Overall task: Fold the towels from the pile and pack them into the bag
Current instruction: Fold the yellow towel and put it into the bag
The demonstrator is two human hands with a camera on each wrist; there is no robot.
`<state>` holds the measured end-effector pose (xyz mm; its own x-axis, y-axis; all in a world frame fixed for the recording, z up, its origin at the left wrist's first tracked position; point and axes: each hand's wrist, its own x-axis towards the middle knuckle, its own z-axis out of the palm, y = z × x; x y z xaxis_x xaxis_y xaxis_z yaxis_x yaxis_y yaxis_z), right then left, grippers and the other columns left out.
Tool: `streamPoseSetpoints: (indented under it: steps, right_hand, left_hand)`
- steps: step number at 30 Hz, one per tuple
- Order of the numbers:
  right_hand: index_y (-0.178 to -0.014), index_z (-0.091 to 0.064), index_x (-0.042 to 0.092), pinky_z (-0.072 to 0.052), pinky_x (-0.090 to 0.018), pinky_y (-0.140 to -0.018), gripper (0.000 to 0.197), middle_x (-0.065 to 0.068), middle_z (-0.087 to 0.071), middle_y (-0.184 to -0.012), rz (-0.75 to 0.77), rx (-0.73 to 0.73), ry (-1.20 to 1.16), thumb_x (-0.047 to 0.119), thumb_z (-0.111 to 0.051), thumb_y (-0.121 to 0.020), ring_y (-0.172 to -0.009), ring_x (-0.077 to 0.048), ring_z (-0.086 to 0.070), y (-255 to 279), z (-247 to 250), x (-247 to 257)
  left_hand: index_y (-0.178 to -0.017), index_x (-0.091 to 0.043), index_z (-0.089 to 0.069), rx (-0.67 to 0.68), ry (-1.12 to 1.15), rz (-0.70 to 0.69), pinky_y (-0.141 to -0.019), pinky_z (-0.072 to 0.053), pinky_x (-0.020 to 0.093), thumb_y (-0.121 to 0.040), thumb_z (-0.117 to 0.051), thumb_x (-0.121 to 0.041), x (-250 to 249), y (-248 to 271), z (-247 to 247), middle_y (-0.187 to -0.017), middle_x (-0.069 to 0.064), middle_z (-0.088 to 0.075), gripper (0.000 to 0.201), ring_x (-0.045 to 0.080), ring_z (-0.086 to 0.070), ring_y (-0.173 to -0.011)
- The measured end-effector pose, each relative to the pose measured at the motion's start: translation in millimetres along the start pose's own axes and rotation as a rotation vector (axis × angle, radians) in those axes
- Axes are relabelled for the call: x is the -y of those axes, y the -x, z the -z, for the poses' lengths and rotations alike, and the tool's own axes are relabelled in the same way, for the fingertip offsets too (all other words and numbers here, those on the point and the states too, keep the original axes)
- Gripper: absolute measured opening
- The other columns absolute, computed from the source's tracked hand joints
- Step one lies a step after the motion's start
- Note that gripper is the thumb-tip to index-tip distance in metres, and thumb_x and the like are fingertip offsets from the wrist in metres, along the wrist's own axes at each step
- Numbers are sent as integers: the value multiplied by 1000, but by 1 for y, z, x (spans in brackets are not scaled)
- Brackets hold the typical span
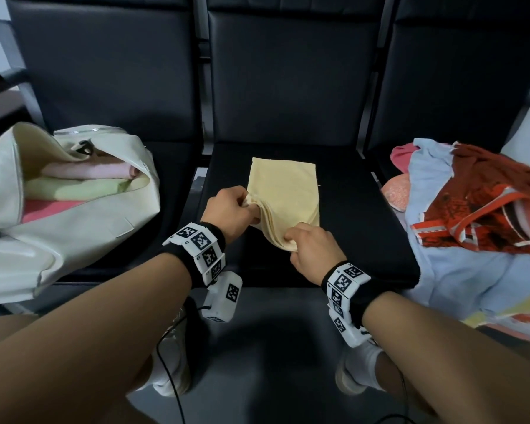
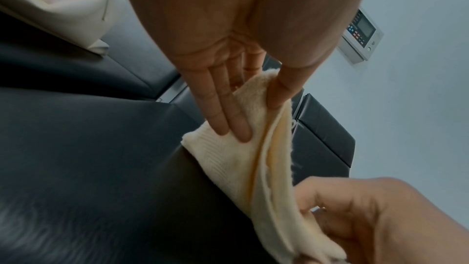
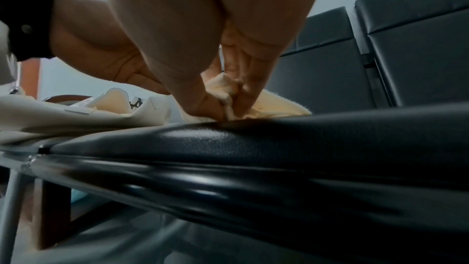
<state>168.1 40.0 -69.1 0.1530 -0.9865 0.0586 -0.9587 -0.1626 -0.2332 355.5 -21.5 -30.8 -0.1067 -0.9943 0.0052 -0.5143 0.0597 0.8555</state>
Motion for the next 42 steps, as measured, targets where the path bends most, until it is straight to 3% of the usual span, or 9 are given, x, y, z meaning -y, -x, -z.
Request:
streamPoseSetpoints:
  steps: [5,10,13,17,23,29,33,36,42]
  right_hand:
    - [-123,-62,9,-48,-36,-87,38,-5,-59,-121,-60,-92,-140,-3,-53,-89,-103,-30,-60,7,3,-2]
    - [-107,-66,-4,-49,-37,-81,33,-9,-57,-108,-119,-240,-300,-12,-44,-84,-93,-32,-60,13,1,-13]
    - [-95,-70,-2,-37,-21,-71,20,-1,-56,-97,-181,-265,-346,-4,-55,-81,-87,-24,-59,17,8,-19]
    - [-92,-72,9,-33,-18,-68,19,1,-58,-94,-195,-260,-326,8,-75,-74,-80,-16,-55,26,18,-21]
    - [-89,-71,22,-50,-30,-67,6,3,-72,-82,-212,-363,-365,18,-74,-85,-78,-21,-66,33,38,-27]
    - [-88,-71,18,-54,-37,-70,11,0,-71,-75,-212,-390,-520,27,-78,-85,-73,-21,-67,22,57,-38]
    - [-89,-70,19,-57,-47,-75,18,-5,-72,-76,-227,-380,-587,36,-76,-86,-75,-26,-69,1,62,-47]
    - [-94,-70,15,-55,-45,-76,24,-5,-71,-77,-221,-365,-573,39,-73,-89,-77,-25,-68,-18,68,-53]
    - [-95,-64,12,-49,-34,-67,30,-4,-67,-79,-255,-271,-501,42,-63,-95,-75,-20,-64,-60,65,-68]
  left_hand:
    - [-84,-18,-64,-12,-15,-30,-68,-55,23,-88,-64,-17,-3,6,4,-72,-6,-74,5,-3,-69,-62]
    - [-88,-13,-64,-13,-38,-34,-68,-55,25,-91,-62,-17,-4,12,6,-75,-4,-74,6,-3,-69,-62]
    - [-87,-11,-64,-11,-74,-43,-69,-56,28,-90,-62,-18,-6,16,6,-76,-1,-73,8,8,-71,-73]
    - [-87,-10,-65,1,-78,-40,-73,-59,33,-87,-65,-21,-12,22,6,-81,3,-74,11,18,-71,-82]
    - [-81,-14,-61,35,-115,-56,-67,-58,33,-85,-64,-31,-21,28,14,-81,7,-72,18,23,-71,-78]
    - [-81,-18,-58,25,-92,-84,-58,-59,37,-94,-59,-29,-31,21,22,-84,10,-66,17,29,-69,-70]
    - [-87,-14,-58,-5,-89,-96,-66,-52,37,-98,-55,-34,-29,10,21,-86,7,-64,23,25,-63,-83]
    - [-83,-23,-52,-13,-119,-114,-65,-46,33,-101,-52,-33,-27,-4,20,-83,0,-61,20,20,-59,-80]
    - [-90,-24,-51,-42,-185,-118,-78,-52,43,-102,-49,-38,-20,-49,7,-88,1,-61,19,27,-61,-88]
